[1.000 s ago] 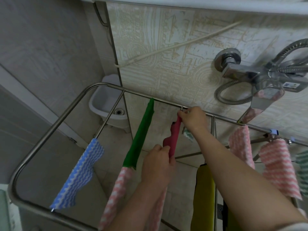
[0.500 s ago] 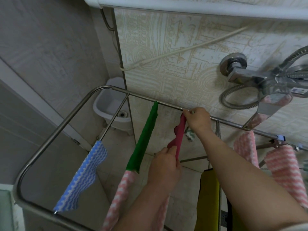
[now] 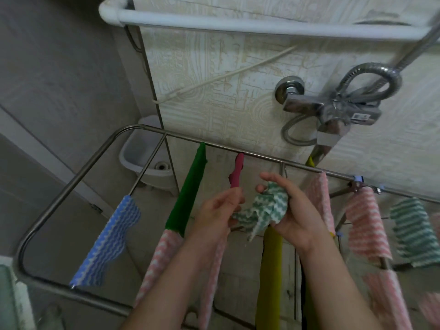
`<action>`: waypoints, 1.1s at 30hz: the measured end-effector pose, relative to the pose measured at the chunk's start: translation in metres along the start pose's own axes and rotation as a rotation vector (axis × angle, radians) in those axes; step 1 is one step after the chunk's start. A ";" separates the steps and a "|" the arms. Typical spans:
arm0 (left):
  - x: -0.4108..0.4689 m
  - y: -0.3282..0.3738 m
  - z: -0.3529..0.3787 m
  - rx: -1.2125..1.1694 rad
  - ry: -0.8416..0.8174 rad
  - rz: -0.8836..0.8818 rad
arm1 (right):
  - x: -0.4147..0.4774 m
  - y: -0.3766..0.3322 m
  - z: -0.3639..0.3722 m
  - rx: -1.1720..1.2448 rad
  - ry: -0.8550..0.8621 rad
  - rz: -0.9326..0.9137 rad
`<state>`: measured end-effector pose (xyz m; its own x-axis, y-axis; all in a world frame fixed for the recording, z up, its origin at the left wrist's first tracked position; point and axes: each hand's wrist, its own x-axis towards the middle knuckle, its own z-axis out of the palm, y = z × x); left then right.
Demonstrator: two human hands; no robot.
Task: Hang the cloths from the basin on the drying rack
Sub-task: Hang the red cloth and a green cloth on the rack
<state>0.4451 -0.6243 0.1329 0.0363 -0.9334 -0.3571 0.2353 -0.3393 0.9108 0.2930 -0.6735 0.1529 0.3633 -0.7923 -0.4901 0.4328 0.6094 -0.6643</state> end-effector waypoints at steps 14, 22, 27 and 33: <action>-0.045 0.028 0.021 0.055 0.003 0.315 | -0.071 -0.005 -0.008 -0.685 0.032 -0.328; -0.059 0.052 0.034 0.492 -0.151 0.500 | -0.094 -0.017 -0.001 -0.754 -0.238 -0.315; -0.066 0.062 0.027 0.393 -0.026 0.576 | -0.090 -0.009 0.007 -1.138 -0.235 -0.365; -0.063 0.077 -0.009 0.273 0.159 0.586 | -0.088 -0.026 -0.015 -0.858 -0.085 -0.221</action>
<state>0.4692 -0.5908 0.2232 0.2310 -0.9509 0.2057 -0.1208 0.1818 0.9759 0.2374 -0.6199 0.2052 0.4196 -0.8635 -0.2799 -0.2547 0.1840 -0.9494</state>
